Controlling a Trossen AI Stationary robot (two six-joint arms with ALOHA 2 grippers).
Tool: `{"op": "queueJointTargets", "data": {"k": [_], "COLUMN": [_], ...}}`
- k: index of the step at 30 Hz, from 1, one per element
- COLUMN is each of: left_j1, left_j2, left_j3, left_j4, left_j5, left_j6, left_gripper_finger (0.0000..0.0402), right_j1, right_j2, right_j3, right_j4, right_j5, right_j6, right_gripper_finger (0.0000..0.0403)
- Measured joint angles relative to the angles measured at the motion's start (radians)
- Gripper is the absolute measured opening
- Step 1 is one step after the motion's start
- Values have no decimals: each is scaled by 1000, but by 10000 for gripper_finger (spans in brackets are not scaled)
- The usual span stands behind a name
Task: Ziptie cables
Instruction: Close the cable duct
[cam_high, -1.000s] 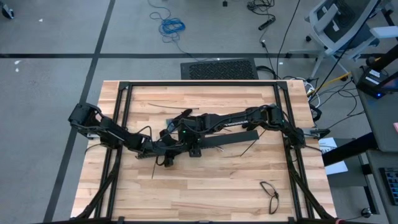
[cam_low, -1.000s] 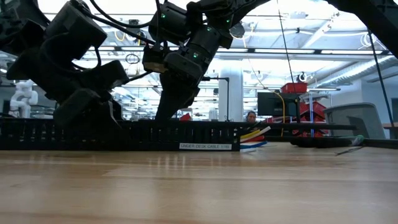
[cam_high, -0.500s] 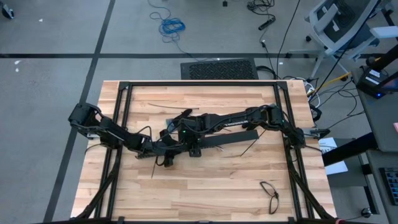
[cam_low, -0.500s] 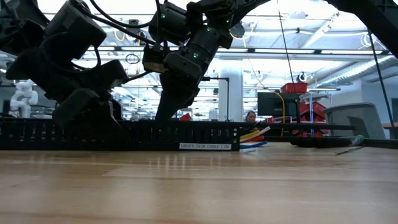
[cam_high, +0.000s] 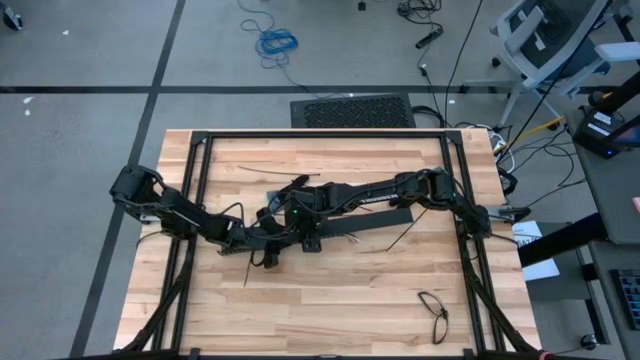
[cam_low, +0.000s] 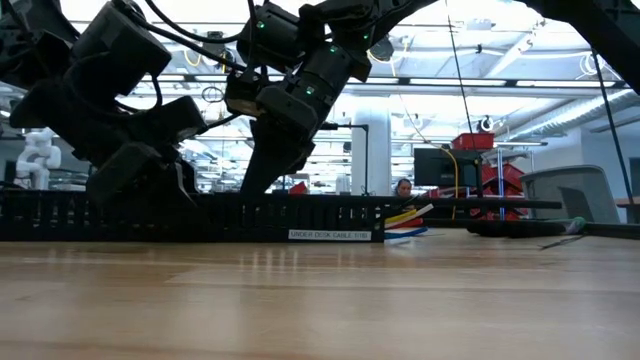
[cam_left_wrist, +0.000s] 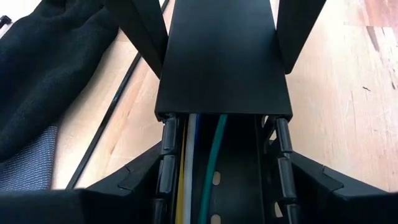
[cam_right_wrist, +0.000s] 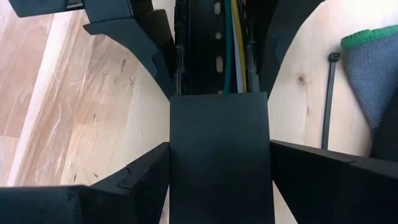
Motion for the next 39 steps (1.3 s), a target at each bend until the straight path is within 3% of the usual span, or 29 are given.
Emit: {"op": "queueJointTargets", "data": {"k": [8, 39], "left_j1": [11, 53], "left_j2": [1, 1], "left_j3": [-2, 0], "left_j4": [45, 69], "left_j5": [1, 59], "left_j6": [76, 105], "left_gripper_finger": [244, 245], "right_j1": [1, 1], "right_j2": [0, -2], "right_j3": [0, 0], "right_j4": [17, 41], "right_j5": [0, -6], "right_j6": [3, 8], "right_gripper_finger": [249, 249]}}
